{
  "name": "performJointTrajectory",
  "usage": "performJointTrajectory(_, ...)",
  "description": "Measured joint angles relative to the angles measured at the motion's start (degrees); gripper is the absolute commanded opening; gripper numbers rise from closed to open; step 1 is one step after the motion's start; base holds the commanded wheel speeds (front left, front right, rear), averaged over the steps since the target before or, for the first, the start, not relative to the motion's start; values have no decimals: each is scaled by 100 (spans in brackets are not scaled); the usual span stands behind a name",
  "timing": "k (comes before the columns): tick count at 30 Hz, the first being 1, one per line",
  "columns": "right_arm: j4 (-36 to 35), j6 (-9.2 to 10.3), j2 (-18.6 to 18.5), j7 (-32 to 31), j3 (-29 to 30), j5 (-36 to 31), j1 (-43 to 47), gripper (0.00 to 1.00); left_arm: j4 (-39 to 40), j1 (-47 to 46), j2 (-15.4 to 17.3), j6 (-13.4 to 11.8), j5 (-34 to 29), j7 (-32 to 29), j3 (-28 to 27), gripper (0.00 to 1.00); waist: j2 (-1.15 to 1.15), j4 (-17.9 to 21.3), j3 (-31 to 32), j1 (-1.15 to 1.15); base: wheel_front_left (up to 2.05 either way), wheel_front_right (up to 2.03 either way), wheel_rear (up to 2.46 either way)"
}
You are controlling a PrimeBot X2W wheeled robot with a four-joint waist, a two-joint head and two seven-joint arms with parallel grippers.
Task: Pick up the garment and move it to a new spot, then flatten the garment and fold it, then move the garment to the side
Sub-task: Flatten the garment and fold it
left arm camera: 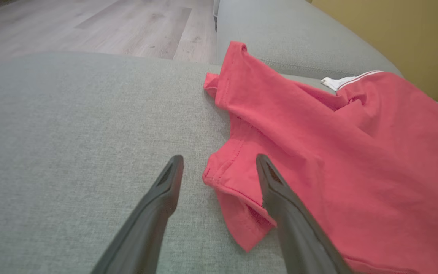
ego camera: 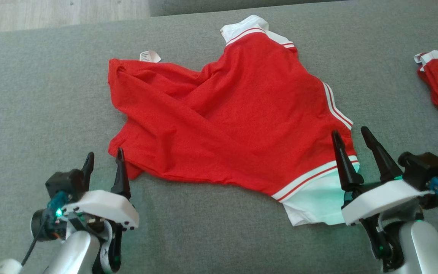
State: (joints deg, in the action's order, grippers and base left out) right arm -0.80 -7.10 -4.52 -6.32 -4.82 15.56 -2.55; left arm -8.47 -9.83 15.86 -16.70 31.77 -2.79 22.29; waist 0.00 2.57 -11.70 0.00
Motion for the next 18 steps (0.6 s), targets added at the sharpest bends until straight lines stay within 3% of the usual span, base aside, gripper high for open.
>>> performJointTrajectory(12,51,0,0,29,-49,9,-81,100,-775,-405,-220,166,593,-277,-196,100,0,244,-101,0,0,0,0)
performJointTrajectory(13,52,0,0,29,-51,10,-83,100,-816,-414,-231,190,661,-278,-215,88,0,255,-109,1,0,0,0)
performJointTrajectory(14,55,0,0,29,-48,10,-83,100,-859,-414,-241,209,705,-305,-215,49,0,264,-115,1,0,0,0)
performJointTrajectory(15,57,0,0,29,-48,10,-83,100,-918,-413,-252,210,710,-328,-212,32,0,270,-119,1,0,0,0)
performJointTrajectory(16,59,0,0,30,-48,10,-83,100,-969,-413,-261,218,721,-333,-213,0,0,273,-121,1,0,0,0)
performJointTrajectory(18,62,0,0,40,-48,10,-83,100,-1004,-413,-264,232,759,-378,-214,0,0,273,-121,1,0,0,0)
